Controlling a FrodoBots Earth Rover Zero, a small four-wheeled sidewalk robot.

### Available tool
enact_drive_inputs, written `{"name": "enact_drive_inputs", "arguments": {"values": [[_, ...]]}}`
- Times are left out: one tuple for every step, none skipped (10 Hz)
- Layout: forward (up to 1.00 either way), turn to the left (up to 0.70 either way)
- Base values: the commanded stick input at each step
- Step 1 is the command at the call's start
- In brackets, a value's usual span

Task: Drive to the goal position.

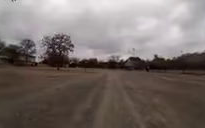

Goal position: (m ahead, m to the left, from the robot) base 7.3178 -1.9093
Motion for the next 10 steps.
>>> {"name": "enact_drive_inputs", "arguments": {"values": [[0.70, -0.01], [0.70, -0.01], [0.70, -0.01], [0.70, -0.01], [0.70, -0.01], [0.70, -0.01], [0.70, -0.01], [0.70, -0.15], [0.70, -0.35], [0.70, -0.35]]}}
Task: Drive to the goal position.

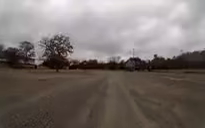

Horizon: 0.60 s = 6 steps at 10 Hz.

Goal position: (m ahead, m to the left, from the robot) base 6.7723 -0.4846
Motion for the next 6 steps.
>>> {"name": "enact_drive_inputs", "arguments": {"values": [[0.70, -0.33], [0.70, -0.25], [0.70, -0.12], [0.70, -0.01], [0.70, -0.01], [0.70, -0.01]]}}
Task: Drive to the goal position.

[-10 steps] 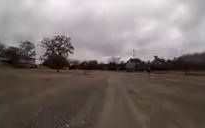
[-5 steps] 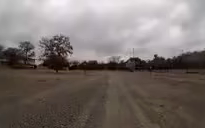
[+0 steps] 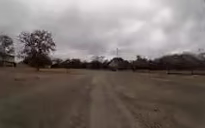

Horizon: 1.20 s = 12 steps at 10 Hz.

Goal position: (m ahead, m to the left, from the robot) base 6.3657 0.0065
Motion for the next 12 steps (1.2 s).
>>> {"name": "enact_drive_inputs", "arguments": {"values": [[0.70, -0.01], [0.70, -0.22], [0.70, -0.01], [0.70, -0.01], [0.70, -0.01], [0.70, -0.01], [0.70, -0.01], [0.70, -0.01], [0.70, -0.01], [0.70, -0.01], [0.70, -0.01], [0.70, -0.01]]}}
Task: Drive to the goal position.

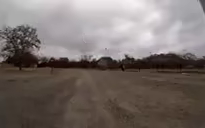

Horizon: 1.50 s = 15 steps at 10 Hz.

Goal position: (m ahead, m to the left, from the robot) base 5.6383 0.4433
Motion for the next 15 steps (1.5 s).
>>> {"name": "enact_drive_inputs", "arguments": {"values": [[0.70, -0.01], [0.70, -0.01], [0.70, -0.01], [0.70, -0.01], [0.70, -0.01], [0.70, -0.01], [0.70, -0.01], [0.70, -0.01], [0.70, -0.01], [0.70, -0.01], [0.70, -0.01], [0.70, -0.01], [0.70, -0.01], [0.70, -0.01], [0.70, -0.01]]}}
